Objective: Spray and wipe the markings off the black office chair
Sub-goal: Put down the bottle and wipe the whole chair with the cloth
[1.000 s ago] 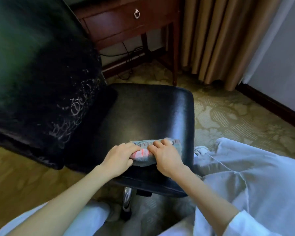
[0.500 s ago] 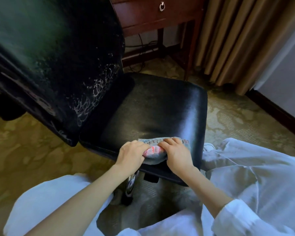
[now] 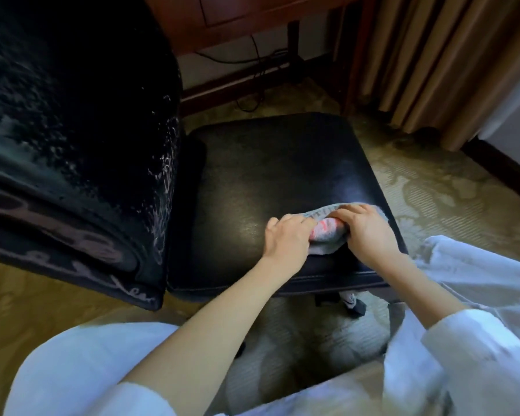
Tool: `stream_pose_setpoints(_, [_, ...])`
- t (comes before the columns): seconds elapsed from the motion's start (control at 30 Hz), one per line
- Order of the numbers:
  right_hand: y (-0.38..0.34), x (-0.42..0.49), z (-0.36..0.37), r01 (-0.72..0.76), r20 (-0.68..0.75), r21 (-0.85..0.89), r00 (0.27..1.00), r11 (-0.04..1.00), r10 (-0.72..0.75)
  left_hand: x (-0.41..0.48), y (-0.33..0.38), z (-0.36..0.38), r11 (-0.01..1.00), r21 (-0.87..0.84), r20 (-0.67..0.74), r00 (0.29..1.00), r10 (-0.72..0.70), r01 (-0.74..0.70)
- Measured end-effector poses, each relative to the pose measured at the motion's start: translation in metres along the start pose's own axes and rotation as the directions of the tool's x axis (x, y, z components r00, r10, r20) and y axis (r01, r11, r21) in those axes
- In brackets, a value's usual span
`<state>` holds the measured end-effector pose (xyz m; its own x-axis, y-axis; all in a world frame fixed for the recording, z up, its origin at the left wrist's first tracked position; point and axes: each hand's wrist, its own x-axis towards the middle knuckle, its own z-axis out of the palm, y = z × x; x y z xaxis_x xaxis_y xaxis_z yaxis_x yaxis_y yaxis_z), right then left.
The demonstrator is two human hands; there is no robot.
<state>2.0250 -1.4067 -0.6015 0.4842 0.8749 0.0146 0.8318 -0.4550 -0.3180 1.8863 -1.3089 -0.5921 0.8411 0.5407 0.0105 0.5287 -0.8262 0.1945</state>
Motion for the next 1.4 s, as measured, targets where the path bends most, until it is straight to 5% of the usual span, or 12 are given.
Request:
stream_pose_setpoints(0.33, [-0.010, -0.051, 0.011, -0.032, 0.039, -0.017, 0.999, 0.999, 0.033, -0.049, 0.010, -0.012, 0.999, 0.008, 0.040, 0.998, 0.048, -0.048])
stream_pose_setpoints(0.57, [-0.071, -0.091, 0.040, -0.006, 0.035, 0.124, 0.999, 0.992, 0.002, -0.114, -0.024, -0.013, 0.986, 0.162, 0.034, 0.999, 0.021, -0.026])
stream_pose_setpoints(0.87, [-0.089, -0.125, 0.095, -0.110, -0.142, 0.470, 0.970, 0.876, 0.197, -0.125, -0.045, 0.003, 0.909, 0.316, -0.030, 0.954, 0.297, -0.273])
stream_pose_setpoints(1.07, [-0.046, -0.110, 0.084, -0.317, -0.193, 0.617, 0.827, 0.720, 0.529, -0.067, -0.005, 0.017, 0.895, 0.239, -0.087, 0.910, 0.405, -0.375])
stream_pose_setpoints(1.3, [0.044, -0.053, 0.053, -0.379, -0.287, 0.761, 0.529, 0.526, 0.798, 0.043, 0.079, 0.029, 0.910, 0.124, -0.079, 0.910, 0.406, -0.396])
stream_pose_setpoints(1.4, [0.101, -0.033, 0.043, -0.400, -0.239, 0.767, 0.549, 0.503, 0.801, 0.087, 0.115, 0.037, 0.914, 0.085, 0.005, 0.917, 0.398, -0.397])
